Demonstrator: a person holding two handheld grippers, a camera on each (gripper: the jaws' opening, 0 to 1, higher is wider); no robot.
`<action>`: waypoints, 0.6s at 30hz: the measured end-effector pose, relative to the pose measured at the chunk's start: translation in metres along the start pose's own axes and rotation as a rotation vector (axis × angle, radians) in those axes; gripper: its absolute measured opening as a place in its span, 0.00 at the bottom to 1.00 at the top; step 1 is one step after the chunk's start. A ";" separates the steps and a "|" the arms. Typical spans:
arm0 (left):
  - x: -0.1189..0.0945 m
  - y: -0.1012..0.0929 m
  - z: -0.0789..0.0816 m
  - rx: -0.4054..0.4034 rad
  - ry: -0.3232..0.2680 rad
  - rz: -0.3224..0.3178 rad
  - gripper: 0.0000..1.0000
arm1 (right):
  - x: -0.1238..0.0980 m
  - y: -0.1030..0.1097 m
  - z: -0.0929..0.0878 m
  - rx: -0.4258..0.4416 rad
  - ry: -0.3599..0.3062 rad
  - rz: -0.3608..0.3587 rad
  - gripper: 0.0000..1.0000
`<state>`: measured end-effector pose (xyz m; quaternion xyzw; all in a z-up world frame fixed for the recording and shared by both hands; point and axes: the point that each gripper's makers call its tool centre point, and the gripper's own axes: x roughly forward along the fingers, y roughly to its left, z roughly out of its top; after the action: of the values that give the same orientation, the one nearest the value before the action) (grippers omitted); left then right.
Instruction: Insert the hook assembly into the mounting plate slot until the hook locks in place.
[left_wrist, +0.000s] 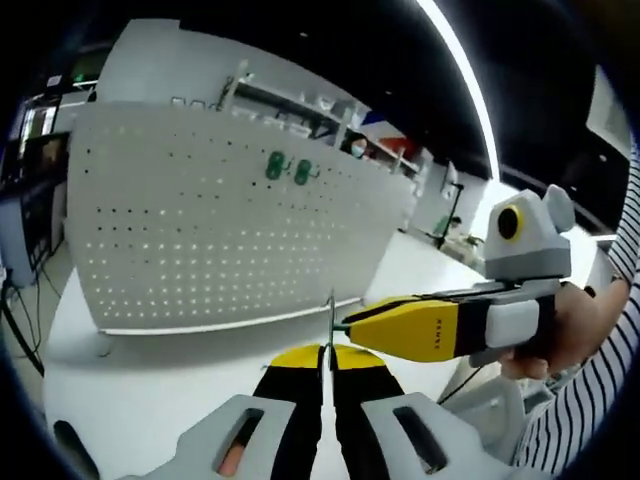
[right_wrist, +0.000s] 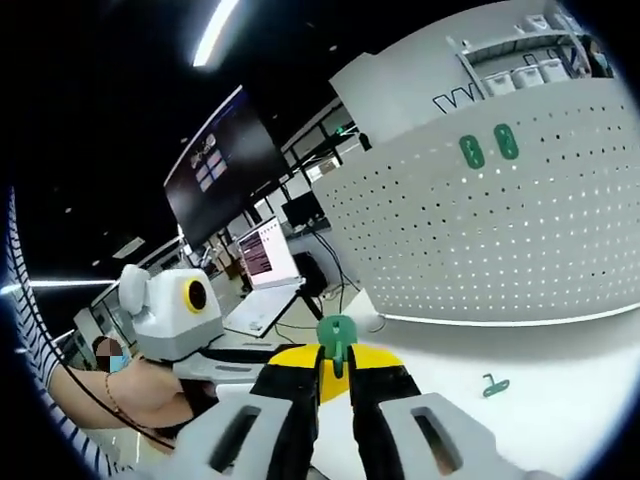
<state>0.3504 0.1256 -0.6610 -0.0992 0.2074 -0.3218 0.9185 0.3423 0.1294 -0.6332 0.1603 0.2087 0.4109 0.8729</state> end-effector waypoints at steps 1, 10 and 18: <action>-0.001 0.000 0.001 -0.002 -0.004 0.003 0.01 | 0.001 0.001 0.000 0.004 0.002 0.005 0.05; -0.005 0.000 0.006 0.024 -0.023 0.016 0.01 | 0.004 0.005 0.004 -0.009 -0.016 0.005 0.04; -0.006 -0.003 0.004 0.027 -0.004 0.013 0.02 | 0.002 0.005 0.002 -0.001 -0.014 0.013 0.01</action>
<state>0.3466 0.1274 -0.6544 -0.0862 0.2021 -0.3182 0.9222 0.3409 0.1334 -0.6299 0.1643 0.2014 0.4152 0.8718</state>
